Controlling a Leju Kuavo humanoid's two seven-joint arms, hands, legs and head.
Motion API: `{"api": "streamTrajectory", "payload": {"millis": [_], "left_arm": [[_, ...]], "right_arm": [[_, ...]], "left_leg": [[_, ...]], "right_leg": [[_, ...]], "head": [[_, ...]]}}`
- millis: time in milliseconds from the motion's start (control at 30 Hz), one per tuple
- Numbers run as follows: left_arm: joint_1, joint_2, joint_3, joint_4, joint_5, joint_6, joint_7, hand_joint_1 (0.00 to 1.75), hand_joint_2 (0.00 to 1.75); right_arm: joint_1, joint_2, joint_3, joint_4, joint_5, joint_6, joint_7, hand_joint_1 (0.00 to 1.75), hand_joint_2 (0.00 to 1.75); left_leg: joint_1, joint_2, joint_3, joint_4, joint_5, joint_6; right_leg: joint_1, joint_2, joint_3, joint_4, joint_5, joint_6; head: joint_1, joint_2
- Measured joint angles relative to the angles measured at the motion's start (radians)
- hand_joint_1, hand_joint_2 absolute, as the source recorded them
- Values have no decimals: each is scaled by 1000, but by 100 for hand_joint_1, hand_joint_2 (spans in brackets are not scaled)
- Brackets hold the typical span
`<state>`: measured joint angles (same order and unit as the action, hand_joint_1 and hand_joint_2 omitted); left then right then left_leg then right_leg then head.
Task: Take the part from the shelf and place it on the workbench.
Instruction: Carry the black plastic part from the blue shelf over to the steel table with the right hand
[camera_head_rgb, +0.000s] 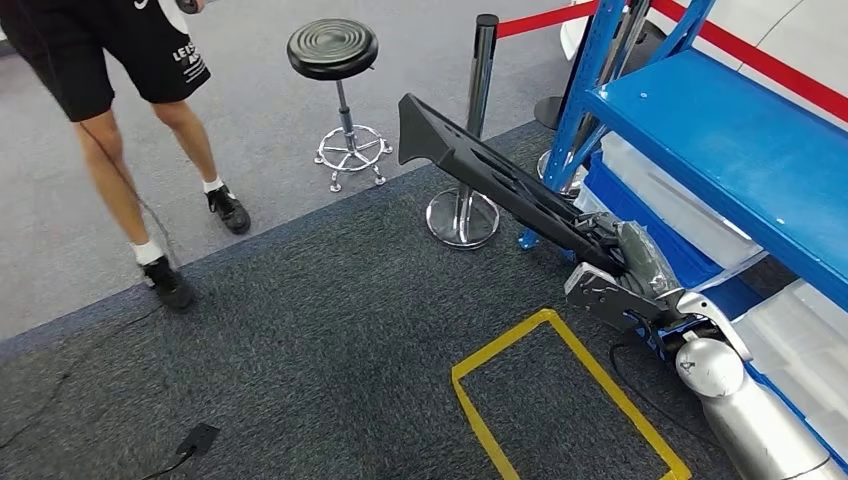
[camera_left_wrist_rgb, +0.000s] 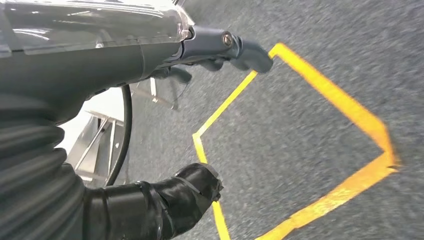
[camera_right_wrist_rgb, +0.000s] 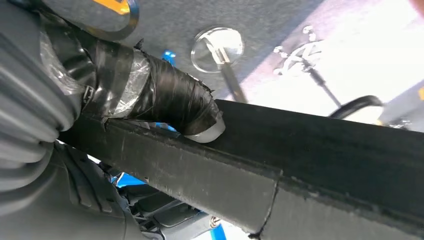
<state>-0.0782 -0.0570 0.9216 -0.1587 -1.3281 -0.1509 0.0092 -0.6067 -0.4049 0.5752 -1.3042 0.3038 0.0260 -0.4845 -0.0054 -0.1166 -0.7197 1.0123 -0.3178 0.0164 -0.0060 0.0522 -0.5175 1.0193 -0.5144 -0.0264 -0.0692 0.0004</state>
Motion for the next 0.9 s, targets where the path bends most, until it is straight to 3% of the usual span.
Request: {"api": "streamTrajectory", "payload": {"millis": [67, 133, 167, 233, 300, 367, 400, 467, 500, 533, 600, 633, 667, 700, 733, 800, 867, 900], "left_arm": [[-2, 1, -2, 0, -3, 0, 4, 0, 175], [-7, 1, -6, 0, -6, 1, 4, 0, 175], [-8, 1, -9, 0, -8, 1, 3, 0, 175], [-11, 2, -16, 0, -12, 1, 0, 0, 175], [-15, 6, -22, 0, -19, 0, -3, 0, 175], [-20, 11, -29, -2, -21, 0, -8, 0, 175], [-23, 14, -31, -3, -16, 1, -10, 0, 175], [-20, 20, -33, -4, 3, 2, -7, 0, 175], [-16, 22, -33, -5, 12, 2, -4, 0, 175], [-11, 24, -33, -5, 20, 2, -2, 0, 175], [-5, 24, -33, -5, 33, 1, -3, 0, 175], [-3, 24, -32, -5, 38, 2, -5, 0, 175], [0, 23, -32, -5, 41, 2, -7, 0, 175], [3, 22, -31, -5, 43, 2, -9, 0, 175], [7, 21, -31, -5, 44, 3, -9, 0, 175], [14, 19, -30, -5, 47, 4, -9, 0, 175], [17, 20, -29, -5, 49, 5, -10, 0, 175], [19, 20, -29, -5, 49, 6, -9, 0, 175]], "right_arm": [[-8, 1, 0, 0, 5, 5, 3, 175, 175], [-17, 3, 0, 0, 9, 12, 7, 175, 175], [-28, 6, 1, 3, 10, 19, 9, 175, 175], [-59, 25, 3, 16, 10, 37, 10, 175, 175], [-98, 62, 5, 43, 7, 51, 4, 175, 175], [-129, 104, 8, 74, 6, 59, -6, 175, 175], [-142, 122, 13, 89, 6, 62, -9, 175, 175], [-164, 159, 30, 122, 6, 65, -13, 175, 175], [-176, 175, 40, 138, 6, 68, -15, 175, 175], [-187, 190, 50, 154, 6, 71, -18, 175, 175], [-209, 208, 66, 183, 3, 77, -24, 175, 175], [-217, 216, 73, 196, 1, 79, -26, 175, 175], [-223, 221, 80, 209, 0, 80, -28, 175, 175], [-227, 225, 87, 221, -1, 81, -29, 175, 175], [-229, 229, 93, 231, -2, 80, -30, 175, 175], [-237, 236, 102, 244, -3, 80, -34, 175, 175], [-246, 242, 109, 254, -4, 80, -37, 175, 175], [-249, 244, 112, 259, -5, 80, -38, 175, 175]], "left_leg": [[-1, 52, -26, 61, -69, -11], [6, 99, -57, 189, -165, -23], [11, 106, -65, 249, -187, -27], [17, 113, -46, 293, -170, -33], [16, 133, 39, 209, -133, -27], [3, 176, 139, 71, -145, -11], [-5, 188, 166, 23, -156, -3], [-14, 178, 175, -23, -149, 11], [-14, 167, 172, -36, -132, 18], [-12, 159, 169, -49, -116, 26], [-5, 141, 152, -60, -88, 35], [-3, 129, 138, -57, -79, 38], [-2, 115, 123, -50, -72, 37], [0, 99, 107, -41, -66, 34], [4, 84, 90, -30, -60, 31], [14, 57, 53, -1, -52, 21], [19, 33, 15, 28, -43, 8], [19, 20, 1, 39, -36, 0]], "right_leg": [[-4, -33, -17, -8, 22, -11], [1, -66, -40, -6, 38, -17], [3, -81, -53, -2, 45, -17], [5, -110, -83, 8, 59, -17], [8, -131, -108, 17, 71, -16], [12, -153, -119, 18, 83, -10], [11, -166, -121, 17, 90, -5], [7, -190, -124, 8, 104, 6], [3, -181, -127, 7, 101, 10], [0, -156, -134, 19, 82, 14], [-5, -87, -161, 105, 1, 19], [-6, -67, -178, 171, -42, 21], [-7, -58, -190, 233, -70, 24], [-8, -56, -190, 270, -79, 28], [-9, -55, -176, 275, -70, 31], [-16, -39, -109, 187, -31, 41], [-23, 3, -49, 88, -25, 45], [-23, 19, -39, 66, -33, 43]], "head": [[-4, 0], [-8, 0], [-8, 0], [-8, 0], [-9, 0], [-9, 0], [-9, 0], [-8, 0], [-8, 0], [-9, 0], [-8, 0], [-8, 0], [-8, 0], [-8, 0], [-8, 0], [-8, 0], [-9, 0], [-9, 0]]}}
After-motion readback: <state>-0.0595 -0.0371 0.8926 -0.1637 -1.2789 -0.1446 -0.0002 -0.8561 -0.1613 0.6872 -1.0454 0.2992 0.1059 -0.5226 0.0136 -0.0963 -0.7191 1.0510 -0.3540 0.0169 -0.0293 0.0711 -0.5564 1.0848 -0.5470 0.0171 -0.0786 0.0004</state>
